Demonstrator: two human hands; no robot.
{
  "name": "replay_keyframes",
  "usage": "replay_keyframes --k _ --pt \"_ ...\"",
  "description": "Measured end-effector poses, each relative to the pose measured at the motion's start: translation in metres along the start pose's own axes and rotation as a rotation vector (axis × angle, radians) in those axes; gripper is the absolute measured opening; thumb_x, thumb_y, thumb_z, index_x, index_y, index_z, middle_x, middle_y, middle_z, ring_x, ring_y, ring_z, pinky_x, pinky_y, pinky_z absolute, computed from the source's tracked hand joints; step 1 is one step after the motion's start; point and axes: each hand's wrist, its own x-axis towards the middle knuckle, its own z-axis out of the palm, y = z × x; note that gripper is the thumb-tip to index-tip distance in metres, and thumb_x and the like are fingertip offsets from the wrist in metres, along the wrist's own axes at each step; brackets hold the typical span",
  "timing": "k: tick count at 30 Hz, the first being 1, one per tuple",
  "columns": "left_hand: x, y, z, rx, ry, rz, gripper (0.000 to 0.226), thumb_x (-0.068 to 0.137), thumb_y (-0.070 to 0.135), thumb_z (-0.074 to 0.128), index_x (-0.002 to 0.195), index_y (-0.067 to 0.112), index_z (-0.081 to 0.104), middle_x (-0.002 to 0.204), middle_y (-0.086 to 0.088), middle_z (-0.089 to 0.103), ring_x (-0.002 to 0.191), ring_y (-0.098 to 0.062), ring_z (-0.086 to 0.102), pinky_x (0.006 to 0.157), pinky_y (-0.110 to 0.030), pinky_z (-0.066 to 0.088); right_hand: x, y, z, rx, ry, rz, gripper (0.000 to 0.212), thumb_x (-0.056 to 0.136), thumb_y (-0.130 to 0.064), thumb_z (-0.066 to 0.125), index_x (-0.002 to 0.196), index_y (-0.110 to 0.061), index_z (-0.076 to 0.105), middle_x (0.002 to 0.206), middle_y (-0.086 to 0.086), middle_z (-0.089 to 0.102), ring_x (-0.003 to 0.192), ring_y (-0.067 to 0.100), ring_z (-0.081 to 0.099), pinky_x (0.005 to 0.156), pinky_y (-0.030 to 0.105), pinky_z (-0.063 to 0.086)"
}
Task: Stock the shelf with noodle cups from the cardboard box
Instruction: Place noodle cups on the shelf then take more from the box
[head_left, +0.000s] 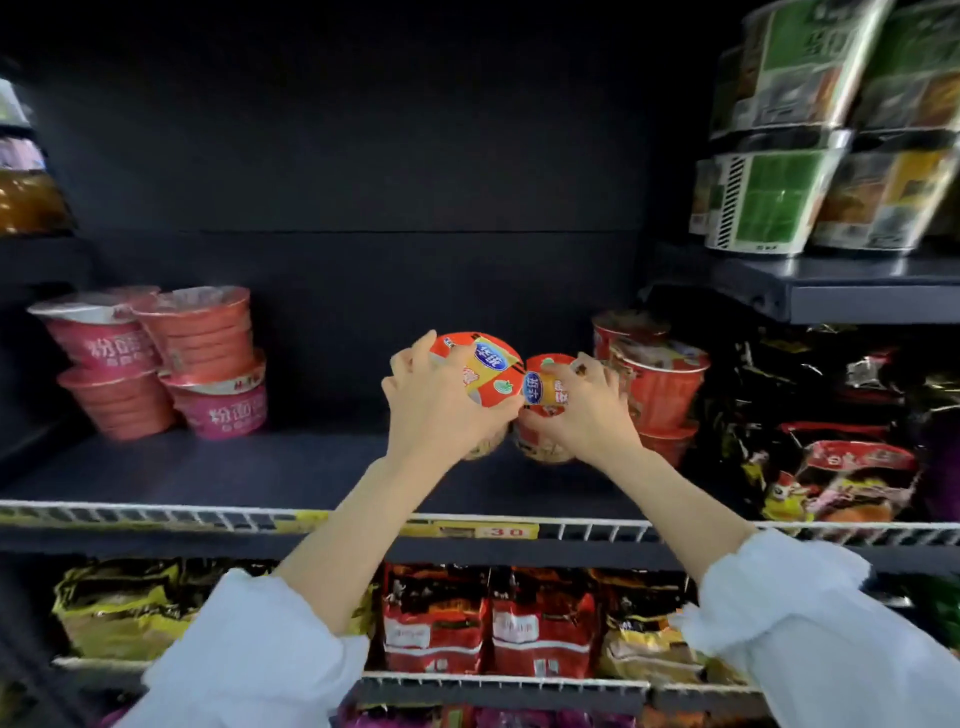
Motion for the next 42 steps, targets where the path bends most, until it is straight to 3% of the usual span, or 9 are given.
replay_keyframes --k 8,12,15,18,21,25,31,36,42 --pt "0.095 -0.015 0.049 -0.002 -0.079 0.016 0.086 0.068 0.068 0.064 0.138 0.024 0.043 0.150 -0.006 0.027 0.133 -0.032 0.027 0.106 -0.047 0.028 0.129 0.030 0.060 -0.051 -0.229 0.150 0.078 0.075 -0.064 0.055 0.140 -0.024 0.040 0.149 0.013 0.026 0.133 0.035 0.034 0.107 0.045 0.036" --pt "0.119 -0.014 0.064 -0.002 -0.125 0.076 0.080 0.070 0.066 0.064 0.138 0.029 0.044 0.151 -0.004 0.025 0.133 -0.032 0.026 0.106 -0.047 0.029 0.142 0.044 0.079 0.006 -0.227 0.117 0.042 0.087 -0.047 0.053 0.124 -0.026 0.058 0.127 0.001 0.058 0.113 0.022 0.057 0.096 0.036 0.048" --pt "0.133 -0.012 0.074 -0.068 -0.163 0.098 0.079 0.071 0.065 0.064 0.138 0.030 0.043 0.151 -0.002 0.025 0.135 -0.030 0.024 0.109 -0.046 0.026 0.142 0.046 0.081 0.106 -0.189 0.042 0.032 0.090 -0.032 0.055 0.118 -0.018 0.063 0.123 0.002 0.061 0.115 0.024 0.057 0.099 0.038 0.046" --pt "0.146 -0.007 0.080 -0.123 -0.174 0.113 0.077 0.073 0.066 0.061 0.138 0.030 0.042 0.151 -0.002 0.025 0.135 -0.029 0.024 0.110 -0.044 0.025 0.142 0.054 0.080 0.318 -0.268 0.055 0.073 0.078 -0.031 0.073 0.142 -0.022 0.038 0.142 0.001 0.045 0.133 0.022 0.040 0.110 0.035 0.035" --pt "0.163 0.006 0.082 -0.176 -0.187 0.133 0.076 0.073 0.066 0.061 0.137 0.030 0.044 0.151 -0.003 0.028 0.134 -0.030 0.026 0.110 -0.043 0.026 0.141 0.051 0.068 0.562 -0.214 0.049 0.121 0.054 -0.037 0.087 0.149 -0.032 0.013 0.146 -0.005 0.037 0.135 0.013 0.036 0.109 0.032 0.036" --pt "0.182 0.030 0.090 -0.206 -0.228 0.172 0.077 0.075 0.068 0.058 0.139 0.029 0.044 0.151 -0.006 0.030 0.135 -0.034 0.027 0.108 -0.044 0.028 0.142 0.039 0.055 0.820 -0.003 0.072 0.097 0.069 -0.012 0.082 0.146 -0.023 0.023 0.134 -0.004 0.047 0.120 0.007 0.048 0.081 0.006 0.042" --pt "0.197 0.026 0.111 -0.274 -0.431 0.231 0.080 0.076 0.064 0.060 0.144 0.032 0.034 0.154 -0.004 0.019 0.141 -0.031 0.017 0.113 -0.043 0.022 0.143 0.041 0.064 0.764 0.176 0.089 0.082 0.080 -0.011 0.073 0.146 -0.016 0.025 0.134 -0.007 0.044 0.124 0.004 0.041 0.090 0.000 0.031" --pt "0.195 0.019 0.124 -0.294 -0.536 0.284 0.072 0.083 0.035 0.067 0.146 0.029 0.031 0.157 -0.002 0.013 0.143 -0.025 0.019 0.116 -0.039 0.023 0.131 0.049 0.075 0.497 0.259 0.162 0.082 0.086 -0.022 0.066 0.150 -0.012 0.016 0.148 0.006 0.038 0.136 0.018 0.037 0.100 0.010 0.019" --pt "0.188 0.029 0.125 -0.271 -0.462 0.275 0.062 0.087 0.029 0.065 0.143 0.024 0.038 0.155 -0.004 0.019 0.141 -0.026 0.023 0.114 -0.037 0.022 0.128 0.050 0.070 0.448 0.125 0.220 0.082 0.091 -0.031 0.059 0.151 -0.009 0.007 0.146 0.011 0.040 0.133 0.025 0.041 0.106 0.026 0.031"
